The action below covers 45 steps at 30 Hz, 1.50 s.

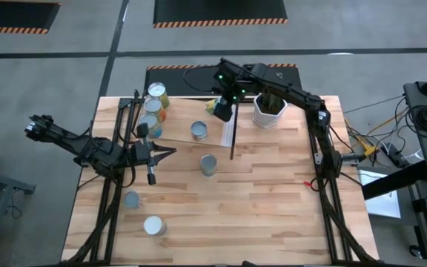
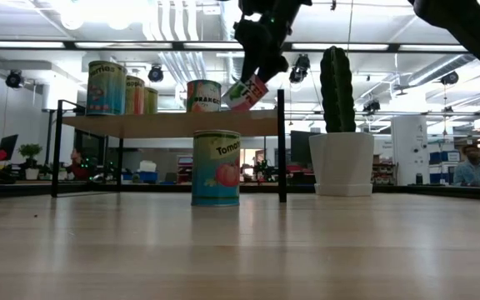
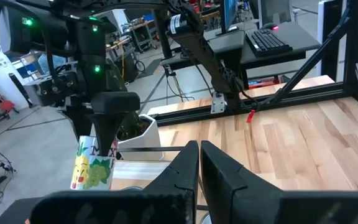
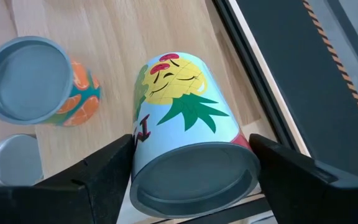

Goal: Pick and place cans onto a shelf
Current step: Put the canned mixed fruits on the shelf

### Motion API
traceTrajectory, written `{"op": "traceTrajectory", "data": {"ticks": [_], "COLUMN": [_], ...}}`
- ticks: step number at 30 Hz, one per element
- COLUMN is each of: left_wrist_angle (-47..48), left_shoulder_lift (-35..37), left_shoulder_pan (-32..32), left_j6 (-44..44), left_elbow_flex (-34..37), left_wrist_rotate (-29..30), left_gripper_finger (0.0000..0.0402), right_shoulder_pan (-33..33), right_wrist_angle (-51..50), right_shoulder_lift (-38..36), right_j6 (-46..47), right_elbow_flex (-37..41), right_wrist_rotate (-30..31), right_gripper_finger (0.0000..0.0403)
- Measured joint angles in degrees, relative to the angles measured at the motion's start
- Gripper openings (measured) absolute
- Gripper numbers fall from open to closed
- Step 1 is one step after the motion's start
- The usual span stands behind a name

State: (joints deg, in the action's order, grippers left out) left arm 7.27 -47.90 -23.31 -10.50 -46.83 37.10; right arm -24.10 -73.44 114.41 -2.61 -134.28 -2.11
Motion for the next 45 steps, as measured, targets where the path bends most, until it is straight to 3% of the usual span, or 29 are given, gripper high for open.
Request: {"op": "traceTrajectory", "data": {"ticks": [5, 18, 27, 34, 39, 45], "left_wrist_angle": [0.00, 0.00, 0.01, -1.87, -4.82, -7.38], "left_shoulder_lift": [0.00, 0.00, -0.10, -1.53, -3.58, -6.80], "left_shoulder_pan": [0.00, 0.00, 0.02, 0.09, 0.17, 0.65], "left_j6": [0.00, 0.00, 0.06, 0.46, 0.07, 0.04], "left_elbow_flex": [-0.01, -0.02, -0.02, -0.02, -0.02, -0.02], "left_wrist_rotate": [0.01, 0.01, 0.00, 0.00, 0.00, 0.00], "left_gripper_finger": [0.0000, 0.0000, 0.0000, 0.0000, 0.0000, 0.0000], "right_shoulder_pan": [0.23, 0.23, 1.01, 8.62, 17.79, 27.28], "right_wrist_angle": [0.01, 0.01, -0.04, 2.14, 8.55, 23.29], "right_shoulder_lift": [0.00, 0.15, -3.61, -9.42, -14.61, -24.20], "right_j6": [0.60, 1.07, 2.58, 0.26, -2.52, -4.20], "right_elbow_flex": [0.00, 0.04, -0.32, 0.87, 8.57, 29.00], "right_wrist_rotate": [-0.04, 0.04, 0.15, 3.93, 9.98, 12.95], "right_gripper_finger": [0.0293, 0.0349, 0.0336, 0.0309, 0.0261, 0.0195]}}
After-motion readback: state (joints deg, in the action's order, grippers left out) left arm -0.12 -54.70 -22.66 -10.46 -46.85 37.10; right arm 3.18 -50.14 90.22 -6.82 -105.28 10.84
